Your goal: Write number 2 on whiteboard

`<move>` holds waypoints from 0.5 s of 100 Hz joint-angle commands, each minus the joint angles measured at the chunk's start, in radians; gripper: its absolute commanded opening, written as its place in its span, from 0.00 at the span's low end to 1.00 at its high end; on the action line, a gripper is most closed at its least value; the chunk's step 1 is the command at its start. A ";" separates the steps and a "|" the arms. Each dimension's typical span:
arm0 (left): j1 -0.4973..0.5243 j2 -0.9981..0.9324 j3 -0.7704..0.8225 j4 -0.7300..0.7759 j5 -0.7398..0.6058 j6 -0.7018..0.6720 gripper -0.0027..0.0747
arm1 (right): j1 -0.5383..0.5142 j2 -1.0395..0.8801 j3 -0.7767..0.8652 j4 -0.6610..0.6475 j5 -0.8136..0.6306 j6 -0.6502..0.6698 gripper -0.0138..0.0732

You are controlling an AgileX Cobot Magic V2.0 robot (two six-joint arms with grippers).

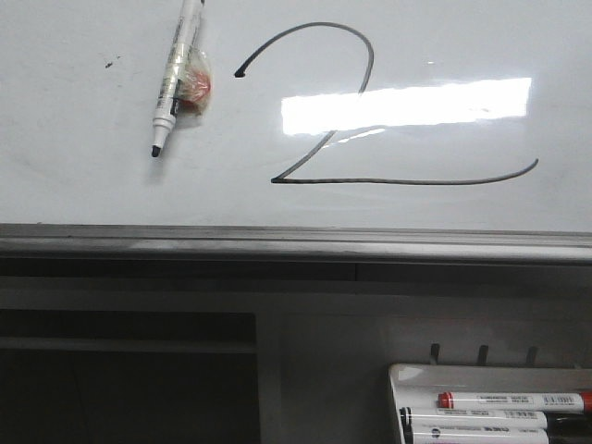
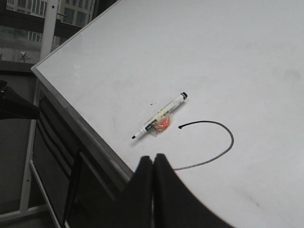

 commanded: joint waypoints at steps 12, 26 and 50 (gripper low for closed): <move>0.002 -0.026 0.009 -0.005 -0.067 -0.010 0.01 | -0.014 0.014 0.082 -0.089 -0.247 0.084 0.07; 0.002 -0.026 0.009 -0.005 -0.067 -0.010 0.01 | -0.122 0.038 0.168 -0.373 -0.320 0.543 0.07; 0.002 -0.026 0.009 -0.005 -0.067 -0.010 0.01 | -0.448 0.045 0.300 -0.558 -0.300 0.884 0.07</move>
